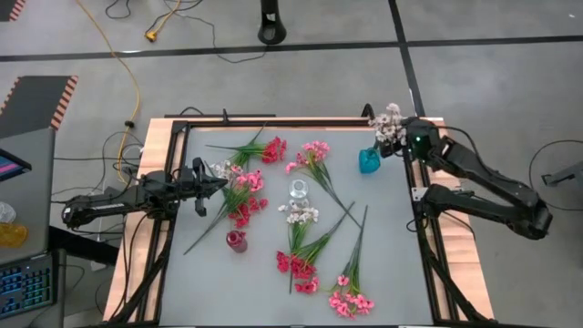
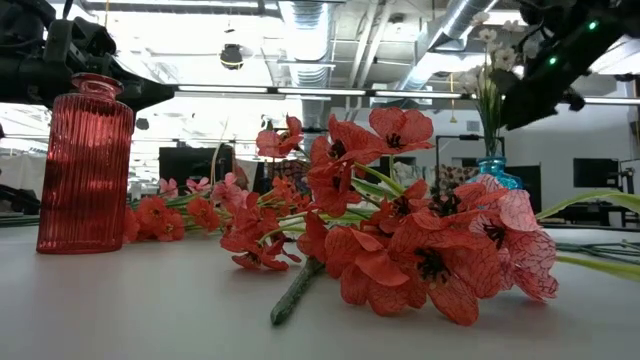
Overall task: Sort flowers into vase by color
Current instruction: Put the center white flowers into the blue vase, then put the bottom pink flowers into the transparent vase
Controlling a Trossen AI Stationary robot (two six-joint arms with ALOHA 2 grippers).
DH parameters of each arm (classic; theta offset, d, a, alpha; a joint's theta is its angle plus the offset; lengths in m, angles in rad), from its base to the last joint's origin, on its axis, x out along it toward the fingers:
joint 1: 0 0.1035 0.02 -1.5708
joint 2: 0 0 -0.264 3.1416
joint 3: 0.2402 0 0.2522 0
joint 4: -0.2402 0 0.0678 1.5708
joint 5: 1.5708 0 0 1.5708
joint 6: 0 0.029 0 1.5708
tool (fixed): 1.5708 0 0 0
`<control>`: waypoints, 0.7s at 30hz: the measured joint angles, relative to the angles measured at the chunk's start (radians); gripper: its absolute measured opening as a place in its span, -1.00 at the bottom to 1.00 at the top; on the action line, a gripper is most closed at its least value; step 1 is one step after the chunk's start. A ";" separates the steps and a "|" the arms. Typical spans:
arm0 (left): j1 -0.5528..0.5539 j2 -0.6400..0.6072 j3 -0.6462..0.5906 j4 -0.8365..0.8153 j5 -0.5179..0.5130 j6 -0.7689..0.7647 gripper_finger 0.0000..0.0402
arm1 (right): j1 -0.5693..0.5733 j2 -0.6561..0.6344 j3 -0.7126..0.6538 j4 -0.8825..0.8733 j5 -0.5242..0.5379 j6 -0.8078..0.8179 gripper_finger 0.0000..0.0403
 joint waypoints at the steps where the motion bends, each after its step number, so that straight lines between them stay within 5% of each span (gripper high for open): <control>1: 0.000 0.000 0.000 0.000 0.000 0.000 -1.00 | 0.000 0.000 0.023 -0.038 0.000 0.000 -0.04; 14: 0.000 0.000 0.000 0.000 0.000 0.000 -1.00 | 0.001 0.000 0.252 -0.518 -0.146 0.149 0.10; 21: 0.000 0.000 0.000 0.000 0.000 0.000 -1.00 | 0.001 -0.001 0.279 -0.677 -0.392 0.178 0.08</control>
